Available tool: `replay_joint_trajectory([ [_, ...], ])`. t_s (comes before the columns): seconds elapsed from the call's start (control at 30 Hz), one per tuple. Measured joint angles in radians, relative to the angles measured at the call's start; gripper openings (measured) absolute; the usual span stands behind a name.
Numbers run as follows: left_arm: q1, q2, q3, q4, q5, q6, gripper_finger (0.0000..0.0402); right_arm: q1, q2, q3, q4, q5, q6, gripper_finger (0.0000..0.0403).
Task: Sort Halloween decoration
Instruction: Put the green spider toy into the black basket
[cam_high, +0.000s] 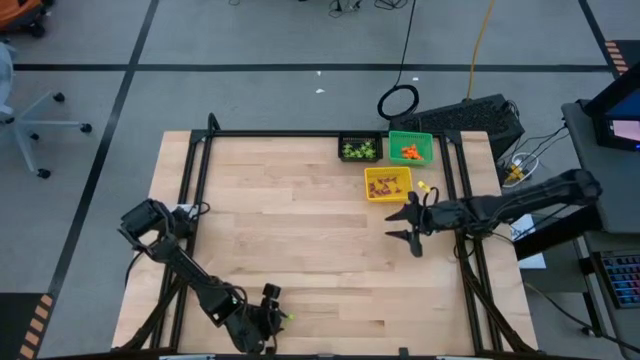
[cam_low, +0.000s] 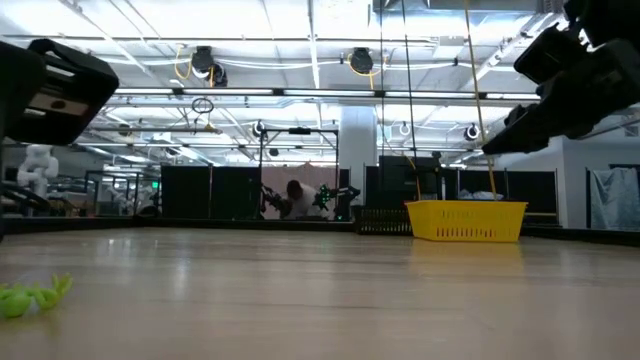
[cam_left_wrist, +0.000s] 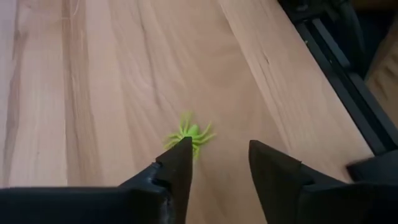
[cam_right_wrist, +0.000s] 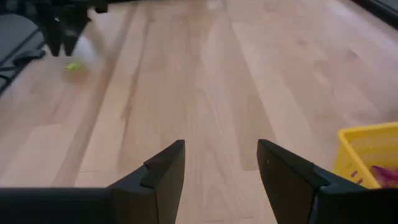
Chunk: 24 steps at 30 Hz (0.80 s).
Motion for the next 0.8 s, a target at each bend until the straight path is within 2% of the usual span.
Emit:
replay_joint_trajectory([
  [0.33, 0.008, 0.000, -0.002, -0.013, -0.007, 0.000, 0.0112, 0.072, 0.063, 0.000, 0.046, 0.080, 0.007, 0.0185],
  [0.5, 0.008, 0.006, -0.003, -0.046, -0.034, 0.001, 0.0109, 0.084, 0.078, 0.000, 0.089, 0.079, -0.007, 0.0185],
  [0.8, 0.005, 0.056, -0.001, 0.002, -0.075, 0.029, 0.0109, 0.085, 0.086, 0.000, 0.090, 0.079, -0.010, 0.0185],
])
